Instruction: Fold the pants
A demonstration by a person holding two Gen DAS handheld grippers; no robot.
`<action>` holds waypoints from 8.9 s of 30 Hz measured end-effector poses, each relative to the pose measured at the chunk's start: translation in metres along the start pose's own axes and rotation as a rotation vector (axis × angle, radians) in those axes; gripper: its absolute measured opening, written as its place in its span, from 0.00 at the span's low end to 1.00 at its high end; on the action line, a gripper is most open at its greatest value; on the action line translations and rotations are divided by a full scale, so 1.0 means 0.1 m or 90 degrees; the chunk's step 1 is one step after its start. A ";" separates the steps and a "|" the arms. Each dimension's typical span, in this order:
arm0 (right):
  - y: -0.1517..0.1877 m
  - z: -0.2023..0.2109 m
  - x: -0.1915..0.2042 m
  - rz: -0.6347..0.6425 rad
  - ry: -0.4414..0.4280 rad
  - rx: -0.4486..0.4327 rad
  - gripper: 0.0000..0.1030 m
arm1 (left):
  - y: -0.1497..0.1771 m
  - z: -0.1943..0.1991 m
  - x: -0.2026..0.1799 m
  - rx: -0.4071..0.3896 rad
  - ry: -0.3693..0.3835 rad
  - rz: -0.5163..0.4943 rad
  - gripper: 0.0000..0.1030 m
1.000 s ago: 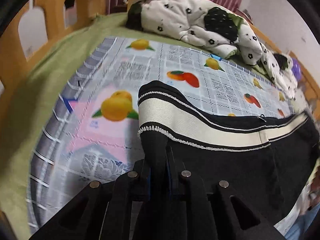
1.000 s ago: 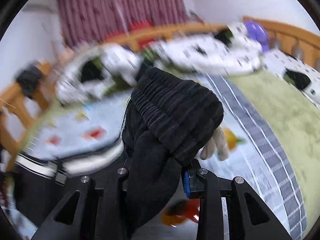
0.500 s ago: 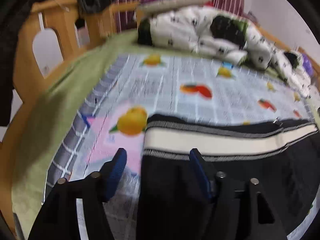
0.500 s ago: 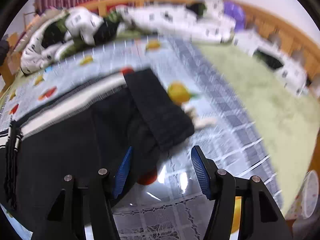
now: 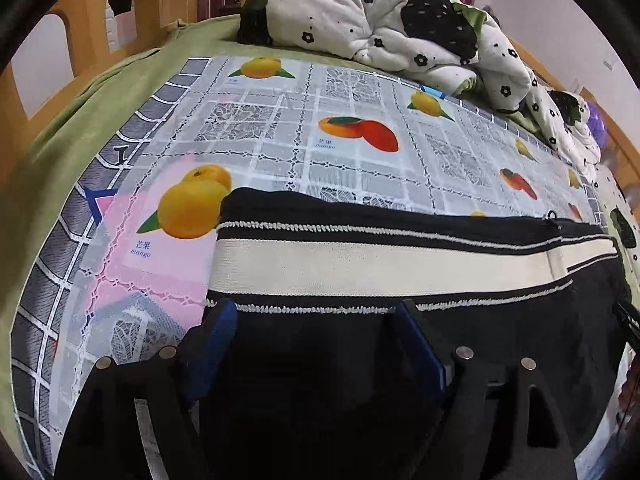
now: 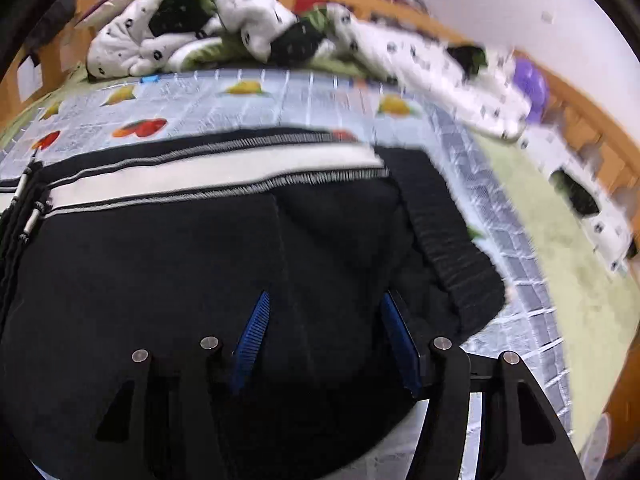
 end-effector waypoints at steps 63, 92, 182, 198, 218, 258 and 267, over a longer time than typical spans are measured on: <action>0.34 1.33 1.70 0.146 -0.170 -0.108 0.33 | 1.10 0.96 0.28 -0.047 0.113 0.023 0.76; 0.41 0.67 0.97 -0.007 -0.237 -0.051 0.36 | 1.57 0.38 0.29 -0.050 0.277 0.192 0.69; 1.07 0.52 -1.18 -0.224 -0.235 -0.032 0.33 | 1.24 -0.05 -4.05 -0.032 0.218 -0.192 0.24; 0.30 0.16 -0.25 -0.078 -0.378 0.064 0.53 | 1.82 0.59 -2.42 -0.084 0.062 -0.197 0.72; -0.04 0.59 -0.75 -0.050 -0.375 -0.159 0.16 | 1.75 0.34 -2.74 -0.106 0.026 -0.142 0.75; -0.42 -0.32 -1.19 -0.014 -0.217 -0.001 0.56 | 0.55 -0.14 -2.94 0.006 0.231 -0.098 0.51; -0.56 -0.47 -1.12 -0.042 -0.273 0.013 0.26 | 0.34 -0.43 -2.86 0.068 0.385 -0.015 0.18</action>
Point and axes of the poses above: each gripper's, at about its wrist camera, not at the fingertips, and z roughly against the way its jaws point, x to its left, y to its underside, the point moved 6 cm from there along -z, roughly the way its jaws point, and after that the axes turned 15 degrees about x, right-handed, at the moved point
